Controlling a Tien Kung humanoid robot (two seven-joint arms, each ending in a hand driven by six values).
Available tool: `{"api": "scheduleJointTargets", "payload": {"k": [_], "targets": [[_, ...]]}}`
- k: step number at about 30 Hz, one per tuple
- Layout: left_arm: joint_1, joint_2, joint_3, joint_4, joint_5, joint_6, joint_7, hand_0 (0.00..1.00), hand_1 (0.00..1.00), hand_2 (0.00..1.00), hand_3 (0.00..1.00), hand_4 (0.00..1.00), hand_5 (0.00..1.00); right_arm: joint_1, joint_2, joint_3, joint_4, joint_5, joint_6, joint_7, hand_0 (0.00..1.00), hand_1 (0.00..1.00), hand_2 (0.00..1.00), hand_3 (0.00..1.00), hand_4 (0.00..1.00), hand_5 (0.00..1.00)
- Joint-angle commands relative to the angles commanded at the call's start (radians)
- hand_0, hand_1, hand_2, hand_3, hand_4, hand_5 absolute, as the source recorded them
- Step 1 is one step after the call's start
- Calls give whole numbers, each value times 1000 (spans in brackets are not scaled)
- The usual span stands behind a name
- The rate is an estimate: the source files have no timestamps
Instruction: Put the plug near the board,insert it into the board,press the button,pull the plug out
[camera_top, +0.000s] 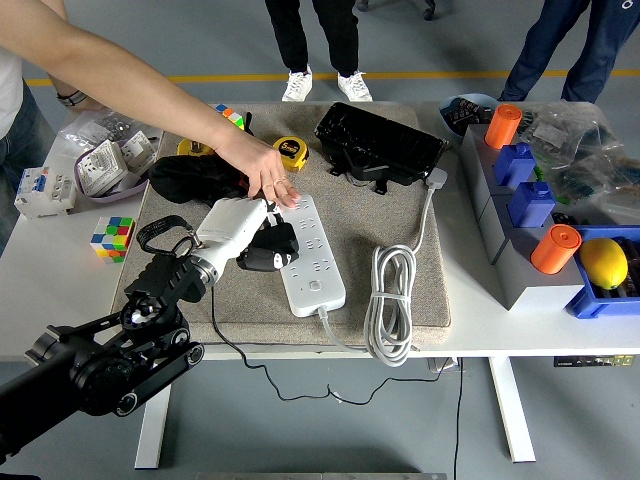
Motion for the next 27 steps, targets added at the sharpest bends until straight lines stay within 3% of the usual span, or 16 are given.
{"api": "scheduleJointTargets", "payload": {"k": [1, 27], "targets": [[0, 0, 1, 1, -3, 3, -5, 271, 399, 337, 520, 738, 82, 0, 0, 1, 0, 0, 0, 0, 607, 613, 565, 541, 705, 214], [12, 8, -19, -11, -35, 65, -102, 251, 373, 316, 508, 779, 111, -6, 8, 9, -2, -1, -4, 4, 608, 613, 565, 541, 706, 211]]}}
